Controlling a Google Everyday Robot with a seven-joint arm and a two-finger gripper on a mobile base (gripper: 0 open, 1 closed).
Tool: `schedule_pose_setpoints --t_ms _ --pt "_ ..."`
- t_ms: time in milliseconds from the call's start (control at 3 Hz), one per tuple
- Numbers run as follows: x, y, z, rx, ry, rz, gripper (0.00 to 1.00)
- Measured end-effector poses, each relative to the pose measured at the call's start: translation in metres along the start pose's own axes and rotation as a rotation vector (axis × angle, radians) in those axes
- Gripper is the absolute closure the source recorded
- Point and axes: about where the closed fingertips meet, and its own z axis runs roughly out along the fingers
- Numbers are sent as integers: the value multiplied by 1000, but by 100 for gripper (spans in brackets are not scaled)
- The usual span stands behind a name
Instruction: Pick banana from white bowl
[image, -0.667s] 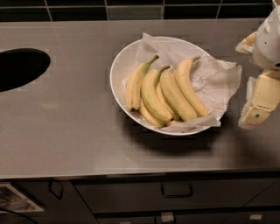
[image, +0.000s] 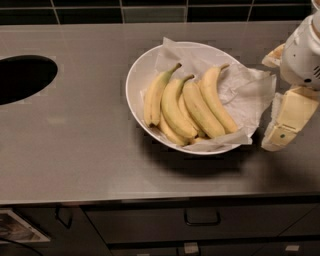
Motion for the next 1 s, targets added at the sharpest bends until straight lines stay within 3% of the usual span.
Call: schedule_pose_setpoints --t_ms 333,667,1000 --pt "-23 7 12 -16 -84 27 0" --pt "-50 14 21 -27 -142 54 19" --pt "-75 25 32 -74 -177 50 27"
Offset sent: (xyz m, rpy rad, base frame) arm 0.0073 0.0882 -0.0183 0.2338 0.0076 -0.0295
